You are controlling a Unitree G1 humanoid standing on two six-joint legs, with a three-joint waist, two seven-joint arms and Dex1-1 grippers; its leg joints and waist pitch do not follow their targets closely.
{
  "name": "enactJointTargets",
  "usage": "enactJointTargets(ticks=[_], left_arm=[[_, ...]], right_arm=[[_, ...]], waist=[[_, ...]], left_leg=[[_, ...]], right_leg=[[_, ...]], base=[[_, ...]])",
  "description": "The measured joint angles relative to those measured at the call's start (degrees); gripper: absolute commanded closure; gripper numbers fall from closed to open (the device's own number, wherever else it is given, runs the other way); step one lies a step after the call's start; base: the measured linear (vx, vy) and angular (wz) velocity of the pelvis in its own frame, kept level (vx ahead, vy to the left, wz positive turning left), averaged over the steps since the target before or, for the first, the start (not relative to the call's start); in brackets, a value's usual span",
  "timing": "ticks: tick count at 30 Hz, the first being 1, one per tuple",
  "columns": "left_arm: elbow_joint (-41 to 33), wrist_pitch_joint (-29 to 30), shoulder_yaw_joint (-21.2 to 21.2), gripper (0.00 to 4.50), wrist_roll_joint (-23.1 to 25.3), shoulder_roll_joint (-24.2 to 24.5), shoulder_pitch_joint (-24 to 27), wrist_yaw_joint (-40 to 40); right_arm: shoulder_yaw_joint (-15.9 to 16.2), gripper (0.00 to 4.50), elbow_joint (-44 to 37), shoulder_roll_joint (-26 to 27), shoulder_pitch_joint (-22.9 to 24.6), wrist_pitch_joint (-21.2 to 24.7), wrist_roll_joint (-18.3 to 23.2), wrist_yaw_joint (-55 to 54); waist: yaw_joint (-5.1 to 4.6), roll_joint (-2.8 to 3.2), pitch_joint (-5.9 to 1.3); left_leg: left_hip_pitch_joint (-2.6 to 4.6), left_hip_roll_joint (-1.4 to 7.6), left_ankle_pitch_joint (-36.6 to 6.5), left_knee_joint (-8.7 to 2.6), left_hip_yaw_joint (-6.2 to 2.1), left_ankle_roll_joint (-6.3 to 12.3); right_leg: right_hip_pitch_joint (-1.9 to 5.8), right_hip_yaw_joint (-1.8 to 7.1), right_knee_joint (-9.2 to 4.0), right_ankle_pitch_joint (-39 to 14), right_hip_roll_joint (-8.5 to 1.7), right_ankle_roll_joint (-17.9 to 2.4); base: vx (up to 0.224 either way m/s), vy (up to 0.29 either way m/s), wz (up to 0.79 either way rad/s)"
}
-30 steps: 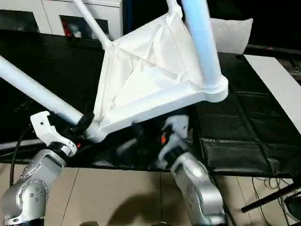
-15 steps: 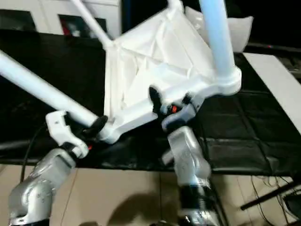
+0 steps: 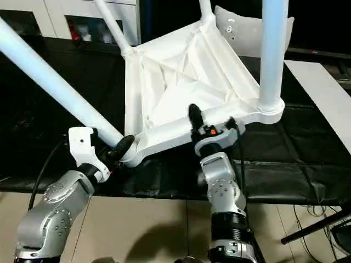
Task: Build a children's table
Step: Flip table
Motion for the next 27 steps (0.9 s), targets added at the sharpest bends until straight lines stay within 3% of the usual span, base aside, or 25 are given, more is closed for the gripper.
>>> enactJointTargets(ticks=[6,12,15,17,24,27], left_arm=[[2.1,-1.9,0.0,2.48,0.6,0.0,-1.0,-0.6],[3.9,-3.8,0.4,2.48,0.6,0.0,-1.7,-1.5],[4.4,-5.3,0.5,1.78,0.6,0.1,-1.7,-2.3],[4.4,-6.1,0.6,1.76,0.3,1.1,-1.0,-3.9],[4.6,-7.4,1.3,1.18,-1.5,5.6,2.8,-10.3],[4.7,-8.7,2.2,0.91,-2.5,8.1,5.5,-13.7]], right_arm=[[-1.9,1.91,0.0,-0.1,-0.1,3.3,5.2,0.0],[-2.4,2.36,0.0,-0.2,-0.1,4.0,5.5,0.0],[-2.4,2.49,-0.1,-0.2,-0.1,4.0,5.0,-0.2],[-1.8,2.52,-0.1,-0.2,-0.3,3.9,4.5,-0.3],[-0.2,2.55,-0.1,-0.6,-3.7,3.3,1.7,-1.3],[-0.3,2.55,-0.1,-1.6,-6.6,2.5,-0.5,-3.4]], waist=[[0.12,0.00,0.00],[0.04,-0.01,0.00],[0.02,-0.02,0.00],[-0.09,-0.02,0.00],[-1.94,-0.15,0.08],[-1.94,-0.20,0.09]], left_leg=[[-0.02,0.00,0.1,0.00,0.02,0.03],[-0.13,0.00,0.2,0.00,0.02,-0.05],[-0.16,0.01,0.2,0.00,0.03,-0.08],[-0.24,0.02,0.2,0.00,0.03,-0.08],[-1.21,0.08,0.6,0.07,0.09,-0.23],[-1.62,0.08,0.7,0.11,0.18,-0.01]], right_leg=[[0.00,-0.01,0.00,0.1,-0.01,0.0],[-0.08,-0.02,0.00,0.2,-0.01,0.0],[-0.12,-0.03,0.01,0.2,-0.01,0.0],[-0.21,-0.03,0.02,0.2,-0.01,0.0],[-1.32,-0.01,0.12,0.5,0.00,-0.2],[-1.82,-0.02,0.29,0.5,0.01,-0.3]], base=[[0.000,0.000,0.00],[0.000,0.000,0.00],[0.000,0.000,0.00],[0.000,0.000,0.00],[0.000,0.000,0.00],[0.000,0.000,0.00]])
